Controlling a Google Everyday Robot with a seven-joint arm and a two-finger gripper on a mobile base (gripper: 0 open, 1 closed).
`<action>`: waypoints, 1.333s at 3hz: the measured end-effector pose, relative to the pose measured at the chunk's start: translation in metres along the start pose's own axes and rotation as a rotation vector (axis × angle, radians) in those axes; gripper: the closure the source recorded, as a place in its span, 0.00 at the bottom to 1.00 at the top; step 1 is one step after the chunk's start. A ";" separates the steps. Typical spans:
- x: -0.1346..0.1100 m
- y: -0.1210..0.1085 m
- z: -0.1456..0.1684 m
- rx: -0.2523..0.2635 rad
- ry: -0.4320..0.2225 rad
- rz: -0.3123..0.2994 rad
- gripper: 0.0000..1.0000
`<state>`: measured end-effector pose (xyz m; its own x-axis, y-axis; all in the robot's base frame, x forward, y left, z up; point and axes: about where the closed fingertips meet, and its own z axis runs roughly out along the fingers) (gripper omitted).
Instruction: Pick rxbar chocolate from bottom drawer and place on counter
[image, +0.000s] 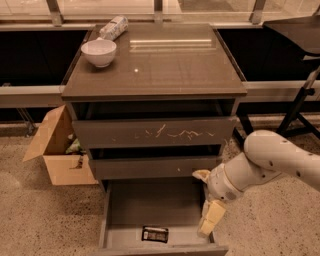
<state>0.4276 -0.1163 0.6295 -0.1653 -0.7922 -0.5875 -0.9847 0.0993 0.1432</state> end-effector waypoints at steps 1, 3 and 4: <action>0.008 0.003 0.010 -0.020 -0.001 0.019 0.00; 0.049 -0.048 0.107 -0.071 -0.040 0.022 0.00; 0.074 -0.080 0.192 -0.129 -0.031 0.019 0.00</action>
Offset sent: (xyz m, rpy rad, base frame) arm 0.0189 0.0101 -0.0929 0.0890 0.1010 -0.0079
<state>0.4835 -0.0673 0.4220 -0.1869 -0.7719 -0.6076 -0.9665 0.0338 0.2544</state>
